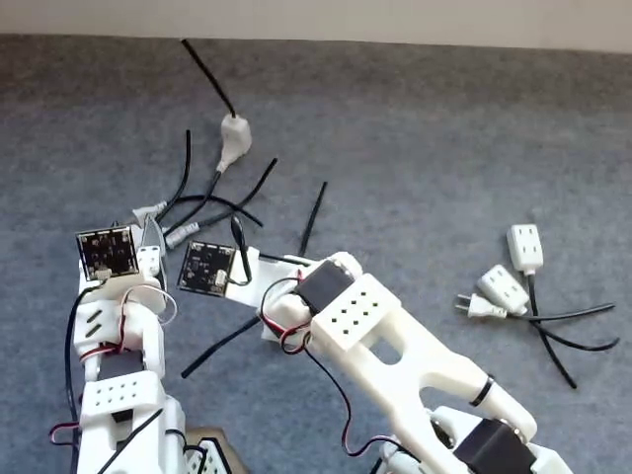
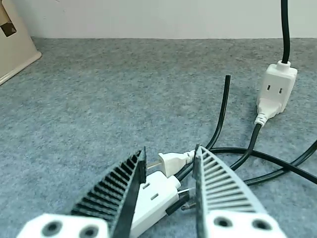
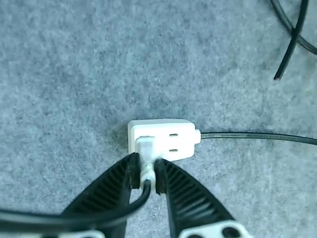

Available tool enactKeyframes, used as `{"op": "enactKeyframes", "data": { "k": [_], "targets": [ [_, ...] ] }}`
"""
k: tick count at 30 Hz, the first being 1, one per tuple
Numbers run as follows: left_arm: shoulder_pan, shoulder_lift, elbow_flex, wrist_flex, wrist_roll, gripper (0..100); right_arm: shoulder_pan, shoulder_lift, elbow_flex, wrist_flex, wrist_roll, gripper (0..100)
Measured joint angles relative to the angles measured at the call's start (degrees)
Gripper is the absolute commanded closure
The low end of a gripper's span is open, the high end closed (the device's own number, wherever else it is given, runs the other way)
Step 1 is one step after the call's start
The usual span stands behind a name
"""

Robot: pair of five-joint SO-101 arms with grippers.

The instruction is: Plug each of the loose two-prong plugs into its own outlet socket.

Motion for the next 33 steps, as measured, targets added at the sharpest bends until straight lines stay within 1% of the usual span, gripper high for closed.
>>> {"op": "enactKeyframes", "data": {
  "k": [9,14,21,28,33],
  "targets": [
    [0.0,0.0,0.0,0.0,0.0,84,0.0,0.0,1.8,-0.4,0.0,99.1],
    [0.0,0.0,0.0,0.0,0.0,84,0.0,-0.1,4.2,-3.3,0.0,99.1],
    [0.0,0.0,0.0,0.0,0.0,84,-0.1,-0.2,4.5,-4.0,0.0,99.1],
    [0.0,0.0,0.0,0.0,0.0,84,-2.5,-0.1,4.7,-4.0,-1.9,99.1],
    [0.0,0.0,0.0,0.0,0.0,84,-2.5,0.0,5.0,-4.0,-2.1,99.1]
  ]
}}
